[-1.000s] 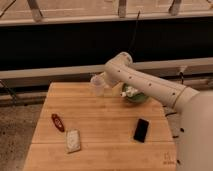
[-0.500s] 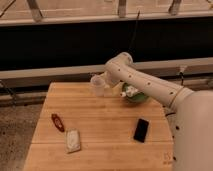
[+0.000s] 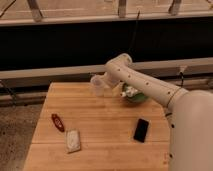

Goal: Pick up the ceramic cup

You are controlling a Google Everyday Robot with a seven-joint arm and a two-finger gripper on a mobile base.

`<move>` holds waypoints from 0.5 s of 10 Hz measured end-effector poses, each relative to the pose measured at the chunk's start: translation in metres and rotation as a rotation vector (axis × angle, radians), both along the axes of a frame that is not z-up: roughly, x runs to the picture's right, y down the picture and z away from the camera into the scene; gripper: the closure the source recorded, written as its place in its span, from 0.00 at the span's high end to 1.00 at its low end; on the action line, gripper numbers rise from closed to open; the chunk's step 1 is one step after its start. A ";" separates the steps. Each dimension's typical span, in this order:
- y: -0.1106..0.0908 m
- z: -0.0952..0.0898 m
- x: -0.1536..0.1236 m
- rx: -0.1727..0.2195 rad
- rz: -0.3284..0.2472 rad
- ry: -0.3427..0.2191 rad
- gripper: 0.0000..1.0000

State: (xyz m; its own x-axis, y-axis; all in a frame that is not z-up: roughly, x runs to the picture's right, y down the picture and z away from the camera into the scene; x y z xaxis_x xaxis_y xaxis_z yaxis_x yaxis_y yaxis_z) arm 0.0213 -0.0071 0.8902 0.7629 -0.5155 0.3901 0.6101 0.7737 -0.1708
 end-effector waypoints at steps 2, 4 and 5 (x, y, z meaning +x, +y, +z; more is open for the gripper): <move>0.003 0.005 -0.001 -0.006 -0.005 -0.003 0.80; 0.005 0.009 -0.001 -0.009 -0.009 -0.004 0.80; 0.006 0.011 -0.002 -0.010 -0.013 -0.006 0.80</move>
State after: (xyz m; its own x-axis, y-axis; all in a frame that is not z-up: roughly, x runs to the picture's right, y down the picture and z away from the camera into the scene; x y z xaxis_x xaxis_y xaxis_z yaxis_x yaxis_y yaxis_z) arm 0.0191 -0.0016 0.9012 0.7542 -0.5213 0.3994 0.6208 0.7642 -0.1749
